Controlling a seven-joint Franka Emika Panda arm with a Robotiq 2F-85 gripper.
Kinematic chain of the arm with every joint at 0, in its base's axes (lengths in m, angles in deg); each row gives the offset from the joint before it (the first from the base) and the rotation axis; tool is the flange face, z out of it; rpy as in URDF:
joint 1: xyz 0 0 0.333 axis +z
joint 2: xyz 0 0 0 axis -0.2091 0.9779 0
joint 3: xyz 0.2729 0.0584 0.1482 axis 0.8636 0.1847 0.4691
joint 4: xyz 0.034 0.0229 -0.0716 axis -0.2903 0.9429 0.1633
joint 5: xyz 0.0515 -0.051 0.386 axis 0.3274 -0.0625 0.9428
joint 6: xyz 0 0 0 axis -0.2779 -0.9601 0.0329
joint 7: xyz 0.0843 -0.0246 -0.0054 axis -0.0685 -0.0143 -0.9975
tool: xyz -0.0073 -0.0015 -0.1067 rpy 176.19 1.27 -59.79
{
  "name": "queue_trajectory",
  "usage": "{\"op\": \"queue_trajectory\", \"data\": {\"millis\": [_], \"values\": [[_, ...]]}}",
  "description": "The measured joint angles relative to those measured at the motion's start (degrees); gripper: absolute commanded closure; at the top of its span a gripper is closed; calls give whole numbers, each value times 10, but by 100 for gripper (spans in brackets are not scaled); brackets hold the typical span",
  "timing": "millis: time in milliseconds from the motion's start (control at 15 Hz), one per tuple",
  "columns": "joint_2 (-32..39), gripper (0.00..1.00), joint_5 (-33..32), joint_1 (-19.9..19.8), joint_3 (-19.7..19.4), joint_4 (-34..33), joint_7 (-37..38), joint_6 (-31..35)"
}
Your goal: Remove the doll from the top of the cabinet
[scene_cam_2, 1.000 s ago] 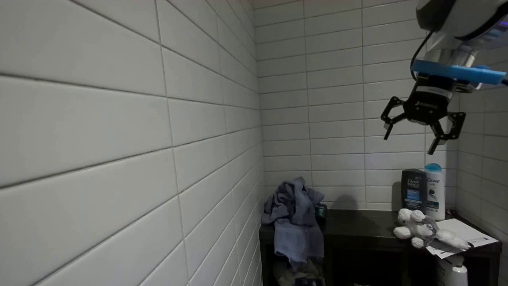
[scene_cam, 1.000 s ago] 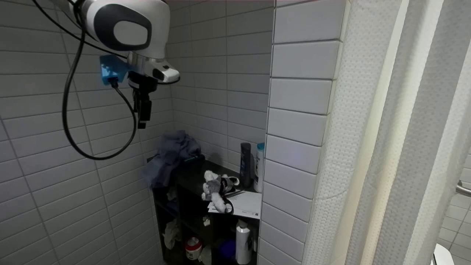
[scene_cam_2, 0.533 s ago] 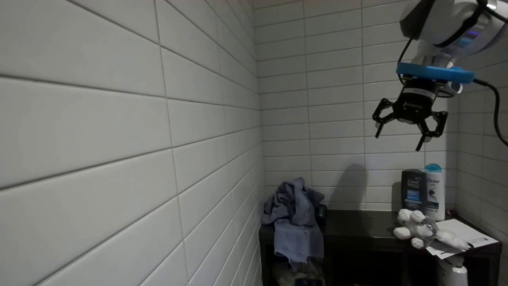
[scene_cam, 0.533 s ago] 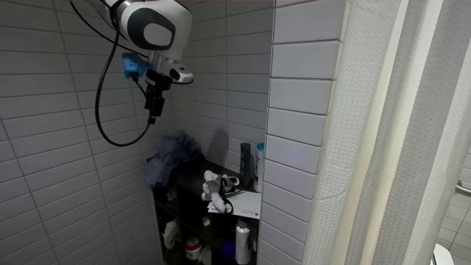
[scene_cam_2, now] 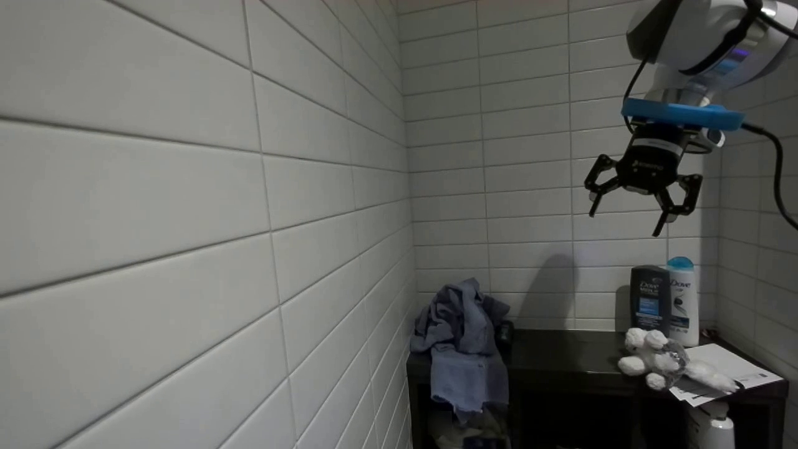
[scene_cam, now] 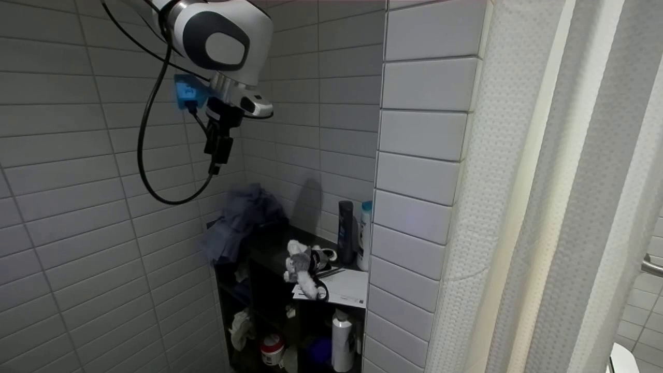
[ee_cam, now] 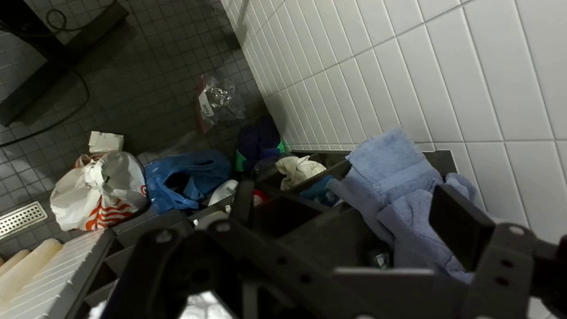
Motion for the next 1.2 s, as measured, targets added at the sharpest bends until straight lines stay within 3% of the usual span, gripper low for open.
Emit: {"op": "queue_trajectory", "data": {"millis": [400,533,1067,1200], "values": [[0,0,0,0,0,0,0,0],[1,0,0,0,2,1,9,27],[105,0,0,4,17,3,122,362],[129,0,-16,5,16,1,150,392]]}}
